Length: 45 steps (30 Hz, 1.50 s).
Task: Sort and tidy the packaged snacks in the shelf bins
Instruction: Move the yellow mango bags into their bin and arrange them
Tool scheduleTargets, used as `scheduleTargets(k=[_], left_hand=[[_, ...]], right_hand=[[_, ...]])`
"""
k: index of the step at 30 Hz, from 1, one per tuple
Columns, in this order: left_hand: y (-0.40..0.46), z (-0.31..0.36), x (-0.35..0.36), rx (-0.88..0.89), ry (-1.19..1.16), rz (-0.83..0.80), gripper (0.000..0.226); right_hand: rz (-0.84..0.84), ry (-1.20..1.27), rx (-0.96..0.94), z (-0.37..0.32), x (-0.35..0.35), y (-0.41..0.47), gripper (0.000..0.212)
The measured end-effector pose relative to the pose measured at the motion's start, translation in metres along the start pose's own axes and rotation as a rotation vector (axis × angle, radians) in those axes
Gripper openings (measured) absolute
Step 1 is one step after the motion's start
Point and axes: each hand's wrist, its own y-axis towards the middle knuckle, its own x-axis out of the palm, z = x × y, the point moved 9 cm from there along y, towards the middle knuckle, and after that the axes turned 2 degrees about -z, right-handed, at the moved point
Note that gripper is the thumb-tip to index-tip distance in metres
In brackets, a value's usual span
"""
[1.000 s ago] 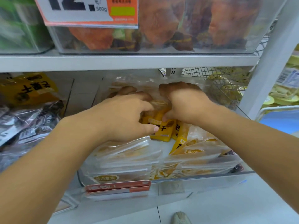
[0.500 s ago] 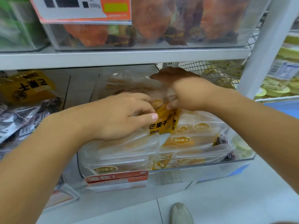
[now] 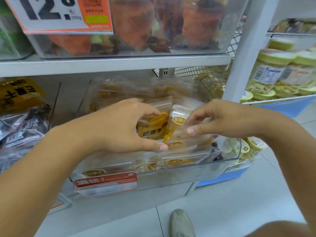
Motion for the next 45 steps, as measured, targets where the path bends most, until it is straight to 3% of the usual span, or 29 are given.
scheduleTargets(k=[4,7,10,12,16,18,21,24,26,28,31,34,36,39,42,45], left_hand=[[0.004,-0.001,0.002,-0.072,0.016,-0.059,0.108],[0.007,-0.005,-0.001,-0.077,0.054,-0.041,0.109],[0.010,-0.016,-0.015,-0.125,0.050,0.135,0.100],[0.008,-0.021,-0.022,-0.175,0.036,0.236,0.102],[0.008,-0.022,-0.018,-0.203,0.036,0.235,0.069],[0.008,-0.026,-0.019,-0.222,0.046,0.270,0.062],[0.008,-0.027,-0.021,-0.224,0.053,0.293,0.051],[0.007,-0.025,-0.023,-0.235,0.118,0.319,0.046],[0.007,-0.025,-0.023,-0.235,0.136,0.330,0.049],[0.007,-0.028,-0.022,-0.232,0.110,0.319,0.065],[0.007,-0.032,-0.016,-0.221,0.069,0.243,0.099],[0.004,-0.034,-0.016,-0.178,0.045,0.232,0.115],[0.001,-0.041,-0.018,-0.203,0.010,0.273,0.112],[0.001,-0.050,-0.018,-0.239,0.027,0.293,0.080],[0.002,-0.051,-0.021,-0.251,0.077,0.339,0.064],[0.003,-0.049,-0.022,-0.267,0.087,0.337,0.063]], right_hand=[[0.043,-0.216,-0.030,0.001,0.002,0.021,0.027],[0.204,-0.259,-0.125,-0.027,-0.009,0.034,0.033],[0.483,-0.292,-0.201,-0.052,-0.021,0.046,0.048],[0.537,-0.312,-0.229,-0.060,-0.014,0.060,0.054],[0.277,-0.264,-0.241,-0.056,0.008,0.085,0.052],[0.128,-0.119,-0.228,-0.051,0.010,0.087,0.041],[-0.075,0.027,-0.138,-0.044,0.018,0.081,0.060],[-0.149,-0.068,-0.062,-0.037,0.028,0.077,0.056],[-0.064,-0.169,-0.054,-0.038,0.025,0.082,0.044],[0.150,-0.334,-0.151,-0.052,0.008,0.083,0.039],[0.452,-0.512,-0.358,-0.073,-0.013,0.070,0.045],[0.669,-0.581,-0.611,-0.088,-0.011,0.058,0.028],[0.612,-0.613,-0.590,-0.082,0.003,0.071,0.027],[0.362,-0.618,-0.314,-0.056,0.015,0.095,0.035],[0.310,-0.539,-0.240,-0.053,0.012,0.089,0.040],[0.165,-0.504,-0.197,-0.055,0.022,0.090,0.090]])
